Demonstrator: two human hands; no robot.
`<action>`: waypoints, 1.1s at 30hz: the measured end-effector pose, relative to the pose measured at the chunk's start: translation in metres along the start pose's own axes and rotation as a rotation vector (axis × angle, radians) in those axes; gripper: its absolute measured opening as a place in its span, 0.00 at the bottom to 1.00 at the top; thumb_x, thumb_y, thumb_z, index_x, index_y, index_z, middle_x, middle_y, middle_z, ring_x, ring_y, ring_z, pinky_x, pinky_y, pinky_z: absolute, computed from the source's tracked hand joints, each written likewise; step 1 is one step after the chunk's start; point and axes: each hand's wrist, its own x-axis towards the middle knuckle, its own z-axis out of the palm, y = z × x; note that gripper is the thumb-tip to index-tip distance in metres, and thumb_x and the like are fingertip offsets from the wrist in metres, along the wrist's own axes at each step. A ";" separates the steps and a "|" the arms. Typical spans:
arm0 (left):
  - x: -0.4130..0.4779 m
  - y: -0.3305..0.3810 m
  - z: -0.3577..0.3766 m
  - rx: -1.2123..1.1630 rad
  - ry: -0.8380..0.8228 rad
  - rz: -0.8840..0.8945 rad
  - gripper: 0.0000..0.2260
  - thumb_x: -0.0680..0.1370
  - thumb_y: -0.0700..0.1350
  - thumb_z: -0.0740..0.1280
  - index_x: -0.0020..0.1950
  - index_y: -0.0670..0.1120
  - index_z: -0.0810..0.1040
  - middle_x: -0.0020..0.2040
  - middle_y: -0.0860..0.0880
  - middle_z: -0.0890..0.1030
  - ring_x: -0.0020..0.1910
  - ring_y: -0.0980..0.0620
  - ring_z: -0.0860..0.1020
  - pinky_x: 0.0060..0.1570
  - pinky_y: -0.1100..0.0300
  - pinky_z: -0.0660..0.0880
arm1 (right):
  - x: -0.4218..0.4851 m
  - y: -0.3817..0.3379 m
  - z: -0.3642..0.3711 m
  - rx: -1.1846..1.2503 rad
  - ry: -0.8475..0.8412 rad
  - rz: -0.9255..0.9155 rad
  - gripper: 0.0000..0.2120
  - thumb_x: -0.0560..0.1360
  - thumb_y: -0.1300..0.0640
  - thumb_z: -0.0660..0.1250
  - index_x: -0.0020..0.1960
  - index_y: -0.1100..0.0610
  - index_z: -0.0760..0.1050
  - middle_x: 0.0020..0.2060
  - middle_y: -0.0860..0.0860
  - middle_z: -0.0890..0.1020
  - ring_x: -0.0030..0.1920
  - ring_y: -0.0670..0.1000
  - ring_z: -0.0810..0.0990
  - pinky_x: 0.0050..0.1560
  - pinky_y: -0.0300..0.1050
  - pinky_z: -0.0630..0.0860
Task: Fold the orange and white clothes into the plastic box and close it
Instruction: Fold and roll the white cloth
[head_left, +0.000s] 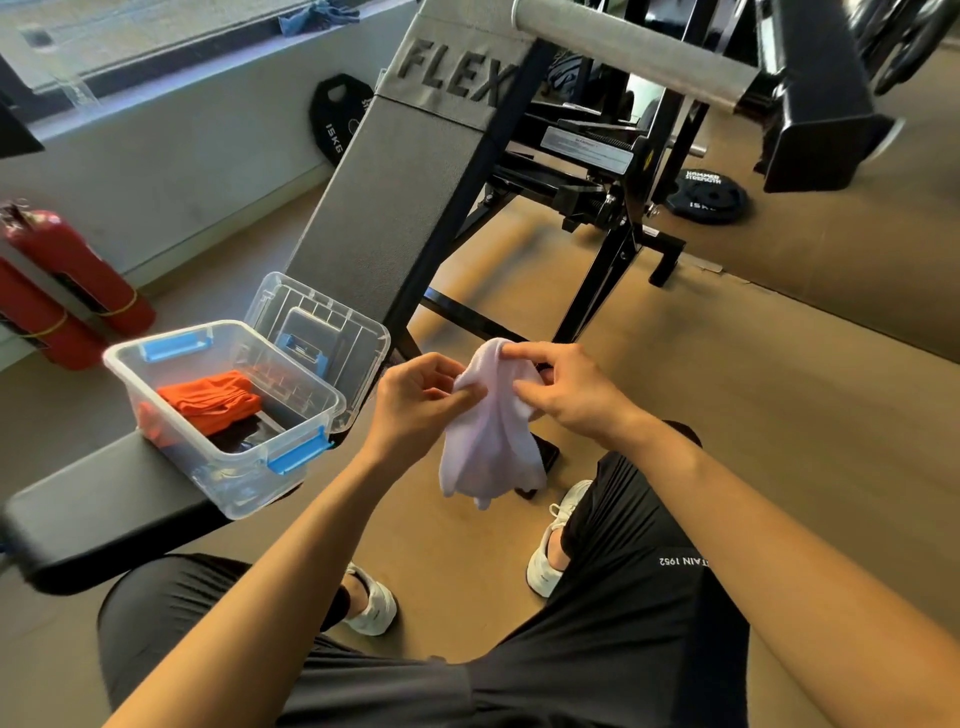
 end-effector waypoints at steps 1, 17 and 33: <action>-0.002 0.000 0.004 -0.012 0.004 0.009 0.11 0.74 0.45 0.76 0.51 0.39 0.83 0.45 0.43 0.85 0.42 0.44 0.85 0.41 0.44 0.84 | 0.000 -0.001 0.004 0.113 -0.016 0.035 0.22 0.79 0.62 0.68 0.72 0.55 0.73 0.62 0.53 0.79 0.60 0.53 0.80 0.50 0.44 0.84; -0.029 -0.003 0.007 -0.157 0.053 0.047 0.09 0.77 0.33 0.71 0.53 0.44 0.85 0.47 0.47 0.87 0.45 0.53 0.84 0.47 0.58 0.79 | -0.003 0.007 -0.012 0.103 -0.020 -0.086 0.11 0.77 0.66 0.70 0.54 0.51 0.81 0.44 0.37 0.85 0.49 0.37 0.82 0.48 0.33 0.79; 0.006 0.004 0.035 -0.012 0.048 0.115 0.16 0.72 0.51 0.78 0.51 0.41 0.82 0.42 0.43 0.82 0.40 0.44 0.82 0.38 0.41 0.81 | -0.004 -0.012 -0.017 -0.245 -0.025 -0.275 0.29 0.74 0.51 0.75 0.72 0.47 0.70 0.51 0.39 0.78 0.53 0.42 0.80 0.53 0.36 0.81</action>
